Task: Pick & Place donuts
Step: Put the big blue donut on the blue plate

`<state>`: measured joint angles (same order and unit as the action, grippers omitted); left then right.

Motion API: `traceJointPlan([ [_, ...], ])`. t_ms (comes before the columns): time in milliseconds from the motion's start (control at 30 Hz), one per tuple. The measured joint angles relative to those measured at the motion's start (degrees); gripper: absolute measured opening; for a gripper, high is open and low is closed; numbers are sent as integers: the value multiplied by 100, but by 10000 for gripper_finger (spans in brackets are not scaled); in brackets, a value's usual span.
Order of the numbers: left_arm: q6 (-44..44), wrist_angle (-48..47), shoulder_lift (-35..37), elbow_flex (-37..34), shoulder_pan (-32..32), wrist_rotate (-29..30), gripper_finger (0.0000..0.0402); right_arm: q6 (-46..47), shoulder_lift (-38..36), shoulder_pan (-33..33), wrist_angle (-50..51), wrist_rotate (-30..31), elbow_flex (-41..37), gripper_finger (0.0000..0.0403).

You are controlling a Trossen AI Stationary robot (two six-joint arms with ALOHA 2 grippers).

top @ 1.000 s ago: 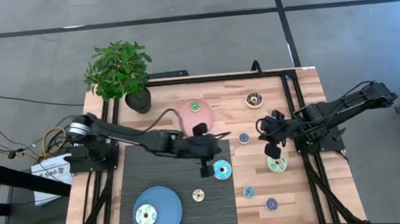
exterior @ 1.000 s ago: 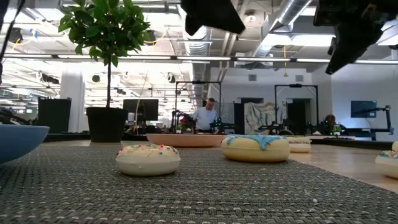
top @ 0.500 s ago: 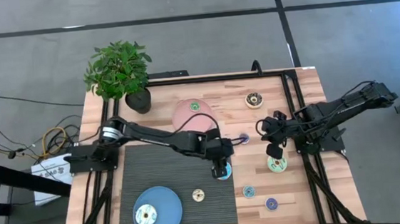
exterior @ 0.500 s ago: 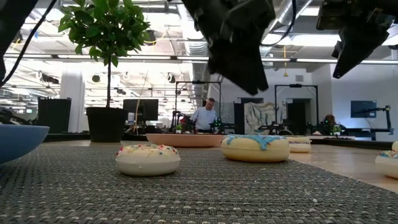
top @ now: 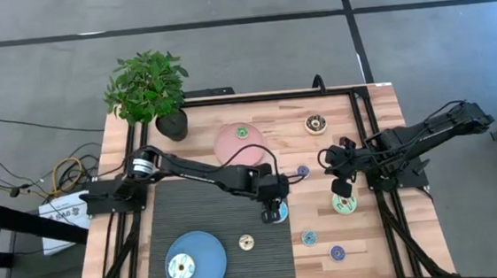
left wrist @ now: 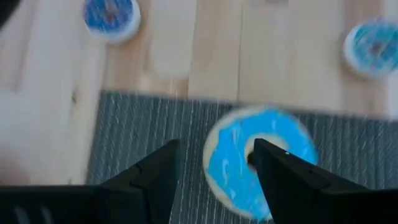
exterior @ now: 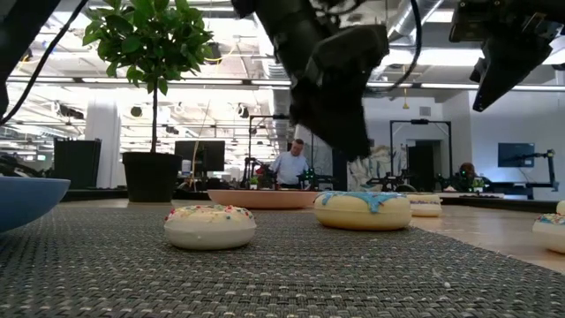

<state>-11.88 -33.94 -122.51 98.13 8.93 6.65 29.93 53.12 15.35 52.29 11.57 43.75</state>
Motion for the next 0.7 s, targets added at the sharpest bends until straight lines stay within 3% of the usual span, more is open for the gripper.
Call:
traceJointPlan([
  [433, -147, 39, -369, 8, 42, -230, 197, 2, -123, 0, 82, 17, -5, 1],
  [700, -81, 66, -423, 7, 46, -25, 197, 2, -277, 0, 118, 18, -1, 1],
])
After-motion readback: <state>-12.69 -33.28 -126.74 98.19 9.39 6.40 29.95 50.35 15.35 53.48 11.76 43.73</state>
